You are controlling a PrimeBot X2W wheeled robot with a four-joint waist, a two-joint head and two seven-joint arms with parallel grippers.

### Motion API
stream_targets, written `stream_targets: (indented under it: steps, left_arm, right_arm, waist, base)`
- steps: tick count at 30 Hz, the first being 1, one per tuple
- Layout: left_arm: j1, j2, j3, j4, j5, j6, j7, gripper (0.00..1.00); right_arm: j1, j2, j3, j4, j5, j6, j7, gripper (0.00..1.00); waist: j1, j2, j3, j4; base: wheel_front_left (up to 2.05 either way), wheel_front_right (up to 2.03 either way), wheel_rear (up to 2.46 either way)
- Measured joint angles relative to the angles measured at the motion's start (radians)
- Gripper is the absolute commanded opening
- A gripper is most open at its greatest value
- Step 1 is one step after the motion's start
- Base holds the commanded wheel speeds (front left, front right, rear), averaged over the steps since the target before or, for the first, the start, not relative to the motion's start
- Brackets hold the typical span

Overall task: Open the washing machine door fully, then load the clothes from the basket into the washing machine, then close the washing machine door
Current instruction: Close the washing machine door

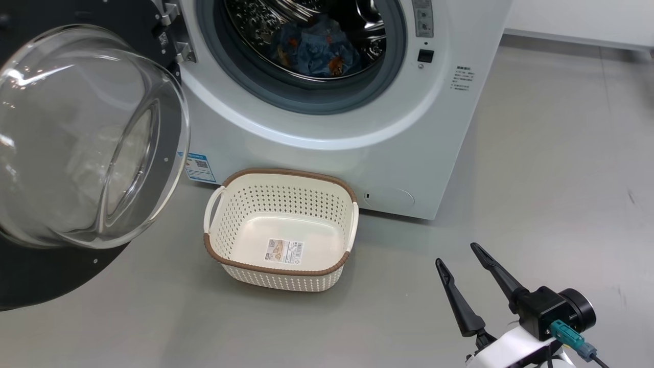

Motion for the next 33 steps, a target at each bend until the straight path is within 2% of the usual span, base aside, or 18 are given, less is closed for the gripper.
stream_targets:
  steps: [8, 12, 25, 33]
  left_arm:
    - [-0.025, -0.001, -0.032, 0.023, -0.005, -0.015, 0.033, 0.0]
    - [-0.042, -0.007, -0.083, 0.032, -0.011, -0.04, 0.082, 0.0]
    - [-0.06, -0.015, -0.151, 0.06, -0.013, -0.073, 0.167, 0.0]
    - [-0.06, -0.04, -0.197, 0.069, -0.013, -0.094, 0.22, 0.0]
  right_arm:
    - [-0.007, 0.0, -0.012, -0.002, 0.0, 0.0, 0.0, 1.0]
    - [-0.012, -0.001, -0.027, -0.005, -0.001, 0.0, 0.0, 1.0]
    - [-0.017, -0.001, -0.029, -0.009, -0.009, 0.0, 0.0, 1.0]
    - [-0.017, -0.002, -0.029, -0.009, -0.01, 0.0, 0.0, 1.0]
  waist:
    - [0.0, 0.0, 0.023, -0.029]
    - [0.0, 0.0, 0.035, -0.035]
    - [0.0, 0.0, 0.052, -0.033]
    - [0.0, 0.0, 0.057, -0.028]
  base:
    - [0.0, 0.0, 0.0]
    - [0.0, 0.0, 0.0]
    - [0.0, 0.0, 0.0]
    - [0.0, 0.0, 0.0]
